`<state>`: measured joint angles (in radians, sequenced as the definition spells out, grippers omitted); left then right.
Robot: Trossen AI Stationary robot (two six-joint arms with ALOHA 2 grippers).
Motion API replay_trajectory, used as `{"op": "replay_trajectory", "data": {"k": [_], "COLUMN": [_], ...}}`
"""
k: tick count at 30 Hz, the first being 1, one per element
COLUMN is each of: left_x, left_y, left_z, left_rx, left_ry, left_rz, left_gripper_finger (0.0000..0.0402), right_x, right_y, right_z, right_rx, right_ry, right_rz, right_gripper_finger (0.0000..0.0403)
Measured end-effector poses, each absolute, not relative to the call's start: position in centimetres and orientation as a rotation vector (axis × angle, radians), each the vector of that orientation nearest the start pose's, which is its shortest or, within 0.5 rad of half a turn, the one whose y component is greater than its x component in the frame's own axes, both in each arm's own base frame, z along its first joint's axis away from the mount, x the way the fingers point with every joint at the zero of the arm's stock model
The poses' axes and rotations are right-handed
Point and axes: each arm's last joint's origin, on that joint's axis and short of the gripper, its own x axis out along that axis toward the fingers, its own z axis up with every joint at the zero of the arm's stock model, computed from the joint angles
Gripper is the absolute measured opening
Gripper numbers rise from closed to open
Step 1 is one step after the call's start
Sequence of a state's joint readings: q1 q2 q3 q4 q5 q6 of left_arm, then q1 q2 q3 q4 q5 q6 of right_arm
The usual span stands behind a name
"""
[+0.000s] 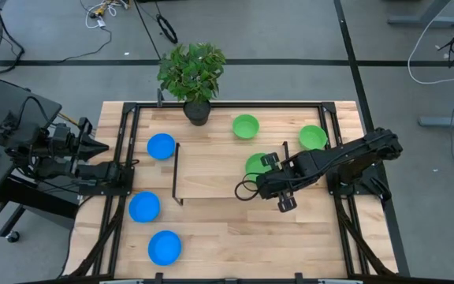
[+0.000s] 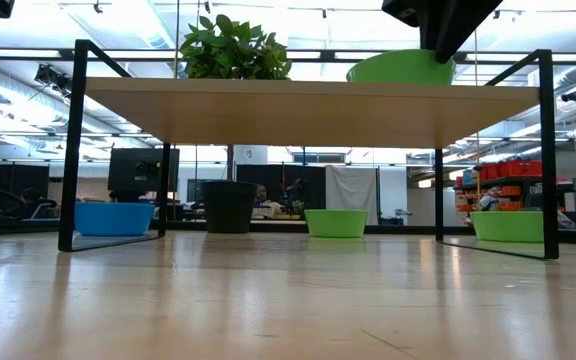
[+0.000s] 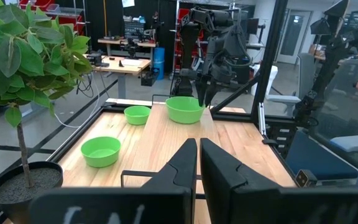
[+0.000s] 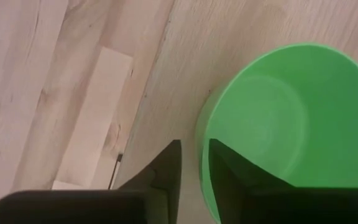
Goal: Pick & Place Mini bowls
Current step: Stack the right green bowl on the green bowl on the shelf
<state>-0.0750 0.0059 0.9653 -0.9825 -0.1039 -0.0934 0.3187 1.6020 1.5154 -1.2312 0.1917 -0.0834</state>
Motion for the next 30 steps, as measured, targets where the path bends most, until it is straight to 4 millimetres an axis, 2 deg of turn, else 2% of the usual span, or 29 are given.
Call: {"op": "replay_trajectory", "data": {"k": [17, 25, 30], "left_x": [-5.6, -5.6, -5.6], "left_y": [0.7, 0.7, 0.7], "left_z": [33.8, 33.8, 33.8], "left_rx": [-0.092, -0.092, -0.091], "left_ry": [0.021, 0.022, 0.022], "left_rz": [0.03, 0.03, 0.029], "left_gripper_finger": [0.0023, 0.0023, 0.0023], "right_x": [28.2, 27.7, 26.7], "right_y": [8.7, 8.6, 8.5], "right_z": [32.1, 32.8, 33.8], "right_rx": [-0.378, -0.35, -0.348], "right_ry": [1.243, 1.223, 1.191], "right_rz": [0.146, 0.128, 0.136], "right_gripper_finger": [0.0097, 0.0153, 0.0189]}}
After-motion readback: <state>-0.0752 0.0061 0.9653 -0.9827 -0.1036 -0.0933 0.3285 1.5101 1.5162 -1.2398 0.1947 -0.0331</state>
